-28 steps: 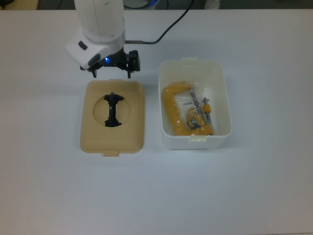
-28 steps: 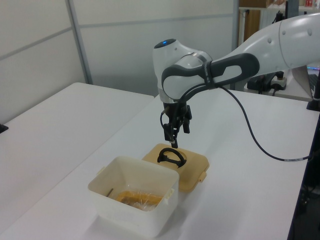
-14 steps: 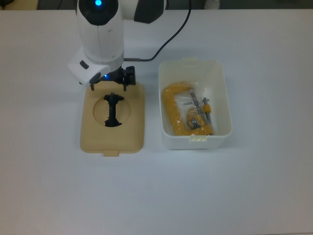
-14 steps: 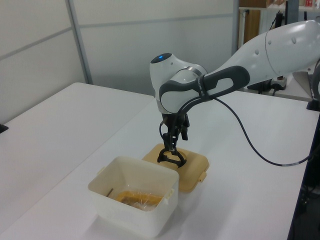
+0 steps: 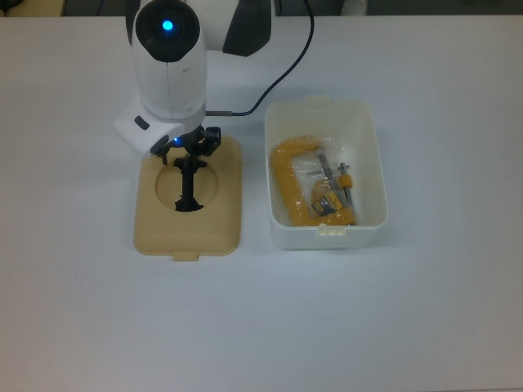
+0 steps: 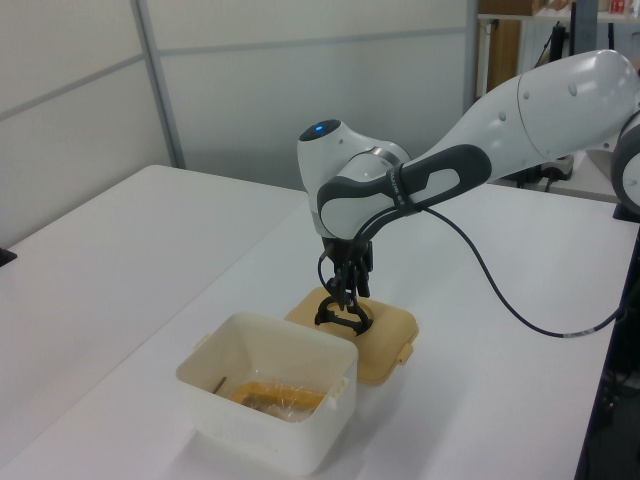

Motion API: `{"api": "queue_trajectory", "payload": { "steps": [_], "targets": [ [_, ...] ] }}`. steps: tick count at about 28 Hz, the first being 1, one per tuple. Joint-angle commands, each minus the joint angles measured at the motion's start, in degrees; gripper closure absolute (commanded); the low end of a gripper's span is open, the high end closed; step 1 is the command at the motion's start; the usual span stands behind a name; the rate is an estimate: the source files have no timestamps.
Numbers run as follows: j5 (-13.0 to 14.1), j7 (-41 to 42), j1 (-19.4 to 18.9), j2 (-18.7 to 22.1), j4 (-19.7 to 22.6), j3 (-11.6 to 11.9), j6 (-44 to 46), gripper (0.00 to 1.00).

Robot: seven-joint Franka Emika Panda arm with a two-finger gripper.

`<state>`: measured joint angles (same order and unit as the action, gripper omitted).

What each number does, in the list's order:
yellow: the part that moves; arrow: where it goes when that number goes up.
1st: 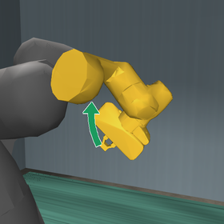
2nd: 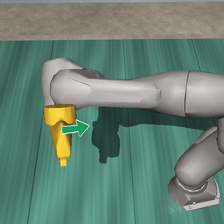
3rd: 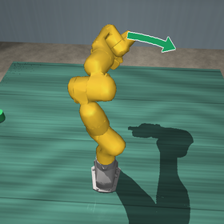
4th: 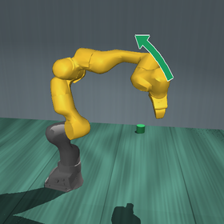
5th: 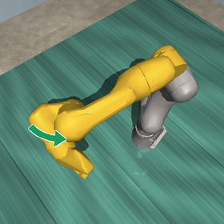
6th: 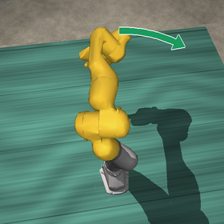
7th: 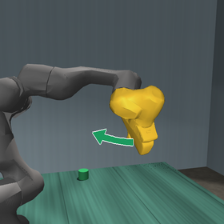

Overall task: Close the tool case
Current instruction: 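Close the gripper on the black lid handle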

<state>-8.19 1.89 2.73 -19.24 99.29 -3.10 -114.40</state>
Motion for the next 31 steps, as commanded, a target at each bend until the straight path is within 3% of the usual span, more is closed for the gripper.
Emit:
{"api": "queue_trajectory", "payload": {
  "steps": [1,6,9,16,17,18,19,31],
  "targets": [
    [-0.6,0.66,-0.18,-0.62,0.11,-0.07,-2.23,0.6],
    [-0.07,0.74,-0.1,-0.62,0.02,-0.07,-2.5,0.64],
    [0.11,0.92,-0.1,-0.62,0.02,-0.15,-2.76,0.75],
    [0.46,0.92,-0.1,-0.53,0.02,-0.15,-2.94,0.79],
    [0.46,0.92,-0.18,-0.53,0.02,-0.15,-2.94,0.83],
    [0.46,1.01,-0.1,-0.53,-0.06,-0.15,-2.94,0.97],
    [0.46,1.01,-0.18,-0.45,-0.07,-0.15,-2.85,1.0],
    [0.55,1.8,0.34,2.36,-0.15,0.02,-1.89,1.0]
  ]
}}
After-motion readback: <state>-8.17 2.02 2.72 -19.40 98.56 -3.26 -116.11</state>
